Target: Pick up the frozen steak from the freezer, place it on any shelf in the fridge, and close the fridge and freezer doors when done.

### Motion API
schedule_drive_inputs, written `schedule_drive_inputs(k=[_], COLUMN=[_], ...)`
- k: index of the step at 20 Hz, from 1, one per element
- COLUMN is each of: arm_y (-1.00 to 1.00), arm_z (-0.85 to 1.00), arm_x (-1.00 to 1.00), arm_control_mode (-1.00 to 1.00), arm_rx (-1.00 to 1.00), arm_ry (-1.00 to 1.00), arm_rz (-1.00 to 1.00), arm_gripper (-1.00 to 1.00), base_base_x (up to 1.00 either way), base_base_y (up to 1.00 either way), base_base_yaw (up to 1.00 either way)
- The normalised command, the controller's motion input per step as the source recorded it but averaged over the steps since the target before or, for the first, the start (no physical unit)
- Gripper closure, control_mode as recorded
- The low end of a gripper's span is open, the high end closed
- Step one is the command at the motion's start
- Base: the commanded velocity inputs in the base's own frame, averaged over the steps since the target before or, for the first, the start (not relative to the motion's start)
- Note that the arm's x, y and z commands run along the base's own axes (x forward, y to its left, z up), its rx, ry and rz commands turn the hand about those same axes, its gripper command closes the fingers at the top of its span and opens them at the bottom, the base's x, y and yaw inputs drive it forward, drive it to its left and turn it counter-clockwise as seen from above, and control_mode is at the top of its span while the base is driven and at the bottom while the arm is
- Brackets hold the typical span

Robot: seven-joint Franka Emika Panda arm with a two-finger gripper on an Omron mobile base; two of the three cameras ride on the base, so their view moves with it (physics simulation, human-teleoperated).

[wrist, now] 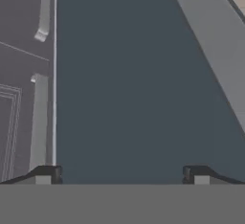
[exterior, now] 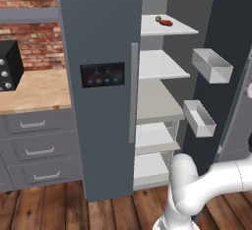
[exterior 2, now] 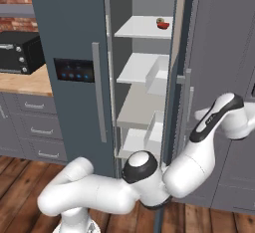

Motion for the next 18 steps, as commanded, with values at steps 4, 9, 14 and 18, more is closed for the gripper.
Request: schedule_drive_inputs(k=[4,9,14,18], arm_y=[0.82,0.52,0.74,1.00], arm_z=[0.00,0.00,0.00,0.00], arm_x=[0.00,0.02,-0.01,0.00], arm_control_mode=[-1.00,-1.00,-1.00,-1.00], arm_rx=[0.15,0.13,0.13,0.10], arm_ry=[0.07,0.01,0.00,0.00], arm_rz=[0.12,0.12,0.13,0.13], arm_gripper=[-1.00,-1.00,-1.00,-1.00], base_base_x=[0.00,0.00,0.00,0.00], base_base_y=[0.00,0.00,0.00,0.00], base_base_yaw=[0.00,0.00,0.00,0.00])
